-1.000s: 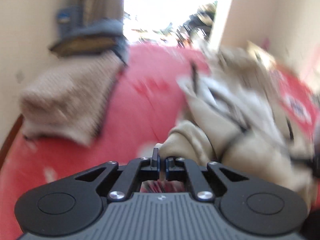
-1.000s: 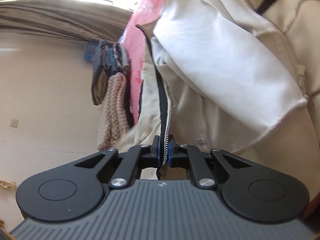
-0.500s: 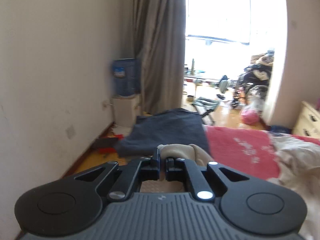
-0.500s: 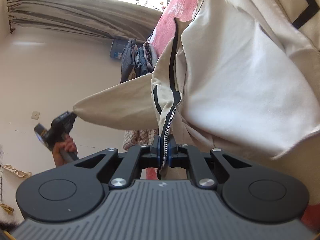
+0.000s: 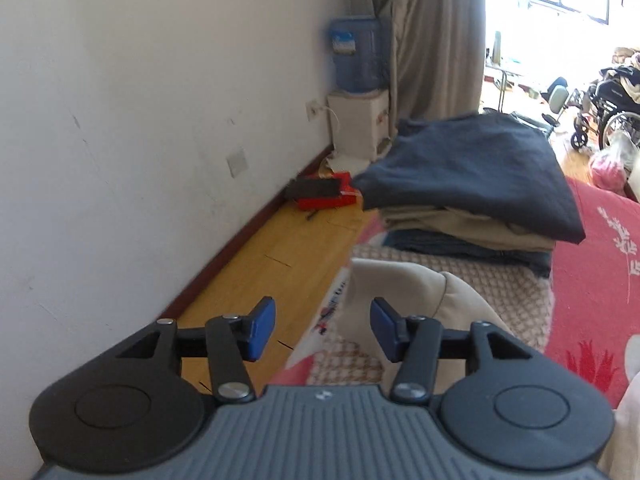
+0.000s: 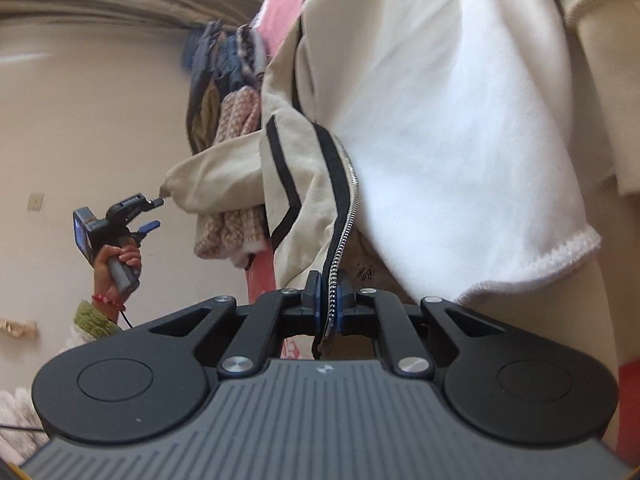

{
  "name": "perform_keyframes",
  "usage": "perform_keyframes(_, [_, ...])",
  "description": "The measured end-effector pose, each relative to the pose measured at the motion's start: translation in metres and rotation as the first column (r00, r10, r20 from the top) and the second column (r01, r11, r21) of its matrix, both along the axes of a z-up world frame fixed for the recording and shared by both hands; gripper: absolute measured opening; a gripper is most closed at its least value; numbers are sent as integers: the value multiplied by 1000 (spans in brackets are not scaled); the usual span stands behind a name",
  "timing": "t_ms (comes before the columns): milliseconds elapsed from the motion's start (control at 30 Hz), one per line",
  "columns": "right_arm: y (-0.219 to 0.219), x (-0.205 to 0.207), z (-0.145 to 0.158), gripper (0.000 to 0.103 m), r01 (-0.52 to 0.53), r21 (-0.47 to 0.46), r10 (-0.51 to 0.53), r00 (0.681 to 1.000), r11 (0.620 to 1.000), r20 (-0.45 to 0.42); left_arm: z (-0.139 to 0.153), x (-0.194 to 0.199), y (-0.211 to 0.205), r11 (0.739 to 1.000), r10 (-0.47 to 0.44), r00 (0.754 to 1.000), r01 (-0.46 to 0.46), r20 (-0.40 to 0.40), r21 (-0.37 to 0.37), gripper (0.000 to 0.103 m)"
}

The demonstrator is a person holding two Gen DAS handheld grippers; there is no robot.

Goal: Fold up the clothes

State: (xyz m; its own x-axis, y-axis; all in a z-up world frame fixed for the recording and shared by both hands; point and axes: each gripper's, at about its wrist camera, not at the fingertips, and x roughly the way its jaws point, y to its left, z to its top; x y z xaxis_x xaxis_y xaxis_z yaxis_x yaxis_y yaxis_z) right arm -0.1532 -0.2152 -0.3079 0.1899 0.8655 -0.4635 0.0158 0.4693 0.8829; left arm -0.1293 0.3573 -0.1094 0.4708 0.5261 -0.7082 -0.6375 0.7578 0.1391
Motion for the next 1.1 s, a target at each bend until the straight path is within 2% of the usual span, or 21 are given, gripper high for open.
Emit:
perform_keyframes(67, [-1, -2, -5, 5, -13, 22, 12, 999, 1000, 38, 13, -18, -24, 999, -43, 999, 43, 0, 13, 55])
perform_keyframes(133, [-4, -4, -11, 5, -18, 50, 15, 997, 999, 71, 16, -39, -63, 987, -159, 987, 158, -30, -17, 58])
perform_keyframes(167, [-10, -12, -19, 5, -25, 74, 19, 997, 997, 80, 13, -52, -90, 974, -225, 973, 222, -49, -53, 60])
perform_keyframes(200, [-15, -15, -22, 5, -29, 84, 22, 996, 996, 83, 5, -64, -120, 954, -290, 954, 282, -72, -99, 60])
perform_keyframes(267, [-23, -17, -24, 5, -39, 95, 29, 994, 995, 103, -16, -91, -182, 897, -418, 901, 390, -115, -210, 61])
perform_keyframes(333, [-31, -16, -23, 5, -49, 96, 36, 990, 994, 134, -40, -120, -241, 840, -509, 847, 451, -151, -301, 61])
perform_keyframes(400, [-42, -16, -23, 5, -37, 140, 16, 989, 990, 149, -64, -149, -298, 789, -583, 791, 496, -186, -362, 61])
perform_keyframes(500, [-61, -15, -27, 5, -7, 195, -20, 990, 981, 139, -90, -180, -359, 747, -646, 727, 539, -233, -389, 61])
perform_keyframes(633, [-68, -8, -30, 5, -2, 255, -26, 994, 967, 109, -111, -189, -412, 743, -670, 659, 584, -342, -327, 63])
perform_keyframes(767, [-71, 0, -32, 5, -6, 320, -21, 997, 947, 81, -129, -177, -442, 756, -654, 661, 580, -368, -303, 65])
perform_keyframes(867, [-69, 2, -24, 5, -37, 334, 2, 995, 942, 103, -149, -171, -448, 781, -623, 685, 576, -378, -243, 65])
perform_keyframes(900, [-70, 1, -20, 5, -40, 339, 3, 994, 940, 111, -158, -169, -448, 792, -608, 699, 567, -376, -227, 65])
perform_keyframes(1033, [-72, -2, -3, 5, -46, 355, -6, 990, 934, 144, -186, -165, -442, 855, -518, 789, 478, -329, -198, 63])
perform_keyframes(1100, [-74, -6, 8, 5, -39, 354, -21, 986, 934, 164, -193, -168, -435, 870, -492, 823, 451, -284, -199, 62])
